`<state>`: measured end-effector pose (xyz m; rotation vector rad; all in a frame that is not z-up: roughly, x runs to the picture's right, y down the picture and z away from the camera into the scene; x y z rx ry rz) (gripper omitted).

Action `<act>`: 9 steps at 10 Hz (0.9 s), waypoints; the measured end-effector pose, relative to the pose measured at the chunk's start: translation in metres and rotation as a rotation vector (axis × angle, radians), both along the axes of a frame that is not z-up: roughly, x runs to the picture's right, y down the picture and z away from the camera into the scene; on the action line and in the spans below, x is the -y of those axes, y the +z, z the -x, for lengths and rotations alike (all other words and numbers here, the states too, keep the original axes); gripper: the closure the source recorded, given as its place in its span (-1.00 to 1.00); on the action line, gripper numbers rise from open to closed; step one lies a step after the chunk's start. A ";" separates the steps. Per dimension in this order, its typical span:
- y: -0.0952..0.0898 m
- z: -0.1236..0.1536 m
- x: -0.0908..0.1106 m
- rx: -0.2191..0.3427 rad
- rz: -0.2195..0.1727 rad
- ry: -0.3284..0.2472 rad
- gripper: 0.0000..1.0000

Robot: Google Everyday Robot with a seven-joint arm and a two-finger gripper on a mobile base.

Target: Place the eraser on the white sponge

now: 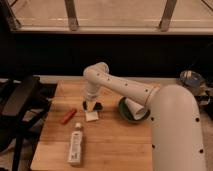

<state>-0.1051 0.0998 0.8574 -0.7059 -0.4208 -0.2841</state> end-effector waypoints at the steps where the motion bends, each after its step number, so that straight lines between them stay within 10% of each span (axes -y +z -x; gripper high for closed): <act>1: 0.001 0.001 -0.001 -0.004 0.014 -0.008 0.91; 4: 0.008 0.000 -0.007 -0.022 0.090 -0.028 0.28; 9: 0.010 -0.001 -0.004 -0.021 0.095 -0.027 -0.44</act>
